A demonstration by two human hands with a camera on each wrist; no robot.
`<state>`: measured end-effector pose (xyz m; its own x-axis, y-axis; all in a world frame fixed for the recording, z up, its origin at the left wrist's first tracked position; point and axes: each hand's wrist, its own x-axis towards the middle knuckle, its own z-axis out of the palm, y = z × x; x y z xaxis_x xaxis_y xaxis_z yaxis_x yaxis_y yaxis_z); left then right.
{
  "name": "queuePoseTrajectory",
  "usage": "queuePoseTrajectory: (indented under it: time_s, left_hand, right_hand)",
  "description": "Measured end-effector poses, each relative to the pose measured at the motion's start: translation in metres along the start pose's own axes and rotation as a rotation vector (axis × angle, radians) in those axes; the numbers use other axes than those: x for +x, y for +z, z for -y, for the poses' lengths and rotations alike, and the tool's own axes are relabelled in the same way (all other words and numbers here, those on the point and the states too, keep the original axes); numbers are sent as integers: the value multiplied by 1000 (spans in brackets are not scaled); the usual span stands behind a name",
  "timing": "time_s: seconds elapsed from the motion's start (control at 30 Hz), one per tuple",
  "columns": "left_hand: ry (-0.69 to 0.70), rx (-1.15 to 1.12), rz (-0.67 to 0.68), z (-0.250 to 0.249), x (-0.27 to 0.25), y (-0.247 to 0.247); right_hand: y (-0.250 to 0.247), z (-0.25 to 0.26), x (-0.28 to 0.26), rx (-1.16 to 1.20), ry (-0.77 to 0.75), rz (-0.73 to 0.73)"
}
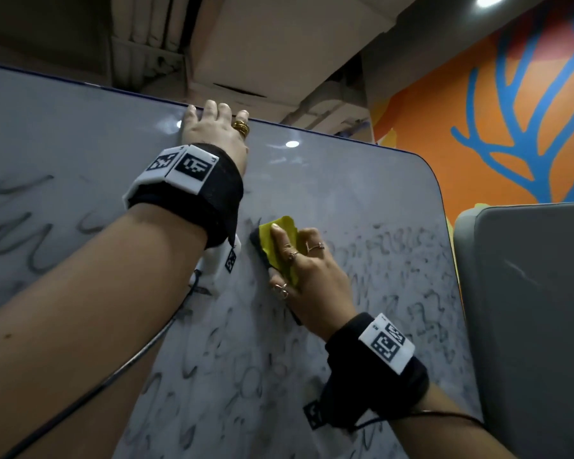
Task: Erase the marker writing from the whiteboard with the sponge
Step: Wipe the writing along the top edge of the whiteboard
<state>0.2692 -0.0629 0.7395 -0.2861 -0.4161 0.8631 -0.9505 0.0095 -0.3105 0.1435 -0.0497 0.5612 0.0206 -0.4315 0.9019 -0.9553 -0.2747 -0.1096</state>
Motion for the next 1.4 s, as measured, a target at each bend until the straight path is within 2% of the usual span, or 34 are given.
queuePoseTrajectory:
  time_s: [0.03, 0.1, 0.17, 0.2, 0.3, 0.43, 0.53, 0.57, 0.67, 0.73, 0.8, 0.9, 1.0, 1.07, 1.17, 1.23, 1.4]
  left_hand:
    - [0, 4, 0, 1, 0, -1]
    - [1, 17, 5, 0, -1, -3]
    - [-6, 25, 9, -2, -2, -5]
    - [-12, 31, 10, -3, -2, -5]
    - [-38, 44, 31, -7, 0, -5]
    - [-56, 25, 28, -8, 3, -3]
    - [-51, 20, 14, -4, 0, -1]
    - [-48, 22, 6, -3, -1, -1]
    - [-38, 31, 0, -4, 0, -2]
    - [-39, 22, -3, -5, 0, -1]
    - [-45, 7, -13, -5, 0, 1]
    - [-29, -15, -27, -4, -1, 1]
    - [6, -66, -34, 0, -8, -4]
    - [11, -100, -55, 2, -19, -9]
    - [-31, -141, -116, 7, -46, -14]
    - [-81, -138, -133, 11, -63, -14]
    - [-148, 21, -89, 2, -95, 1]
  right_hand:
    - [0, -16, 4, -7, 25, 1]
    - [-3, -55, 11, 44, 178, -13]
    - [-5, -82, 14, 139, 342, -92]
    - [-5, -87, 13, 154, 372, -115]
    - [-4, -72, 9, 157, 365, -64]
    - [-1, -32, -9, 84, 159, 51]
    - [-7, -42, -12, -56, 86, 80]
    - [-11, -54, -9, -82, 105, 96]
    - [-22, -84, 1, -38, 320, 84]
    - [-17, -82, 3, -30, 358, 75]
    - [-9, -57, 3, -93, 178, -6]
    - [-5, -17, 3, -94, -106, -4]
    - [-17, -16, 12, -102, -318, -37]
    - [-30, -42, 21, -182, -380, -31]
    - [-52, -76, 38, -294, -337, 77]
    - [-62, -68, 46, -295, -321, 163]
    - [-46, -19, 56, -242, -483, 94]
